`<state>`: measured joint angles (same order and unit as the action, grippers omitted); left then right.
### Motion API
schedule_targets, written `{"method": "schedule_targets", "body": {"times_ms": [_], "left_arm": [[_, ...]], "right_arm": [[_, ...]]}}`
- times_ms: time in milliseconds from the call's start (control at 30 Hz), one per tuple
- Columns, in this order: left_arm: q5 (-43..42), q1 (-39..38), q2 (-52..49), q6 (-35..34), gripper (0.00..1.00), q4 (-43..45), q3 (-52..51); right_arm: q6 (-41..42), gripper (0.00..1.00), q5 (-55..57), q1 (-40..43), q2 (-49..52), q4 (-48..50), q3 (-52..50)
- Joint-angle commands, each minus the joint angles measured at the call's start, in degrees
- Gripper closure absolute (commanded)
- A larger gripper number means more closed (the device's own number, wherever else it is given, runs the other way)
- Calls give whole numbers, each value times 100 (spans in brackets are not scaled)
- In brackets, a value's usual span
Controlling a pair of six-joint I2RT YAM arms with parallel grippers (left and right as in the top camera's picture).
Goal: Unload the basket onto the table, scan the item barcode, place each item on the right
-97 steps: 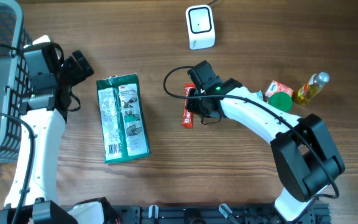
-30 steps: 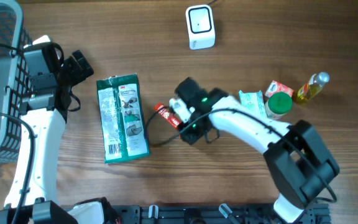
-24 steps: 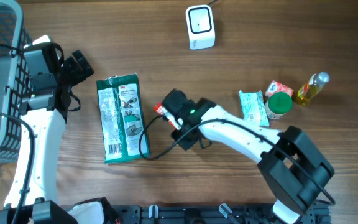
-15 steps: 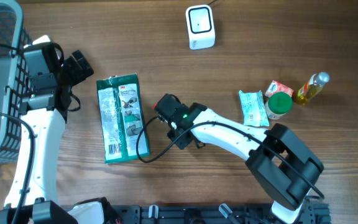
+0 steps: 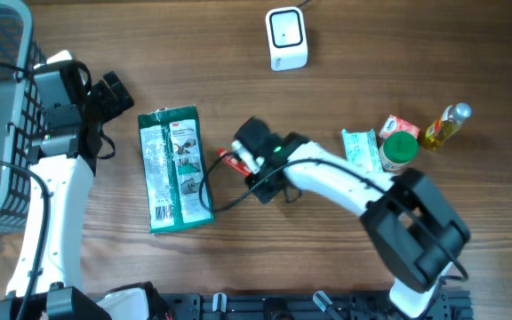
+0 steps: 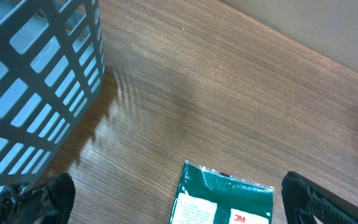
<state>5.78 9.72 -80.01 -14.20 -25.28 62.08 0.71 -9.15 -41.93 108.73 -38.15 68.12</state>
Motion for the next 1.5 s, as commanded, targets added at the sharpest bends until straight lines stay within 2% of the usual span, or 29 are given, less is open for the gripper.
{"method": "schedule_targets", "body": {"times_ms": [0, 67, 133, 533, 700, 800, 1100, 1300, 1333, 1433, 1467], "left_arm": [[31, 15, 50, 50, 0, 15, 61], [31, 15, 50, 48, 0, 15, 61], [31, 15, 50, 50, 0, 15, 61], [31, 15, 50, 50, 0, 15, 61], [28, 15, 50, 50, 0, 15, 61], [31, 15, 50, 48, 0, 15, 61], [31, 15, 50, 50, 0, 15, 61], [31, 15, 50, 50, 0, 15, 61], [31, 15, 50, 50, 0, 15, 61], [31, 15, 50, 50, 0, 15, 61], [31, 15, 50, 48, 0, 15, 61]], "right_arm": [[-553, 96, -3342, 929, -789, -37, -24], [-699, 96, -4791, 1386, -824, -55, -26], [-671, 96, -5567, 1755, -796, -57, -26], [-990, 96, -8378, 2564, -789, 293, -31], [-485, 96, -8393, 2785, -857, 446, -31], [-328, 96, -8391, 2990, -1281, 450, -31], [452, 96, -8391, 4242, -3974, 772, -31], [546, 96, -8382, 4238, -4725, 887, -31], [546, 96, -8218, 4238, -4715, 898, -31], [1185, 96, -5431, 4210, -4513, 656, -31], [1174, 96, -4579, 4157, -4450, 610, -31]]}}
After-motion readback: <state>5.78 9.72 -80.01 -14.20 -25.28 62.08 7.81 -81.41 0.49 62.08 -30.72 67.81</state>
